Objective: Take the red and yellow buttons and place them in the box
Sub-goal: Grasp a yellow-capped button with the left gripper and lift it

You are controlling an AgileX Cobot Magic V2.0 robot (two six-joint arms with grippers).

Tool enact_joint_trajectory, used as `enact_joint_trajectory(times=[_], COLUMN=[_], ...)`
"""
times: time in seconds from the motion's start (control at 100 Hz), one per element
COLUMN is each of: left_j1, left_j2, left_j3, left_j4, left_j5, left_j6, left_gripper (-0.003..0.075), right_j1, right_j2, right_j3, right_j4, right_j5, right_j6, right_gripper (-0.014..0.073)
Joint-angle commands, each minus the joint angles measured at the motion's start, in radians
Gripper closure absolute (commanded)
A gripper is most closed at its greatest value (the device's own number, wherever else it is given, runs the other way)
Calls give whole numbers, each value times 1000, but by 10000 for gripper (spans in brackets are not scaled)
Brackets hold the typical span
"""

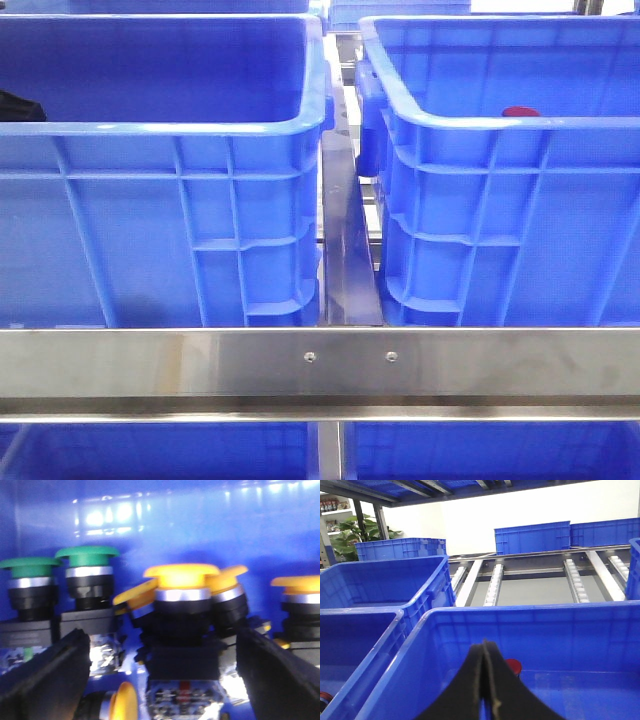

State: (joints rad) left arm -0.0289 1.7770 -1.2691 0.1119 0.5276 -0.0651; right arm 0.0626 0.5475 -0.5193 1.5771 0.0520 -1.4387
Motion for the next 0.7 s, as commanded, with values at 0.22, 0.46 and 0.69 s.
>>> enact_joint_trajectory(times=[0.22,0.46,0.69], left_j1=[-1,-1,-1], left_j2=[-42,-42,9], left_j3=[-33,-33,-33], left_j4=[-5,-5,-5], left_j5=[-71,-71,-58], left_j6=[-1,-1,-1], left_gripper=[174,174,174], right_j1=[-3,-3,-3], right_j2=[4,4,4], right_j3=[-23,-23,-23], right_j4=[9,9,9], right_j5=[11,11,11], right_j6=[-8,-8,-8], right_gripper=[661,661,661])
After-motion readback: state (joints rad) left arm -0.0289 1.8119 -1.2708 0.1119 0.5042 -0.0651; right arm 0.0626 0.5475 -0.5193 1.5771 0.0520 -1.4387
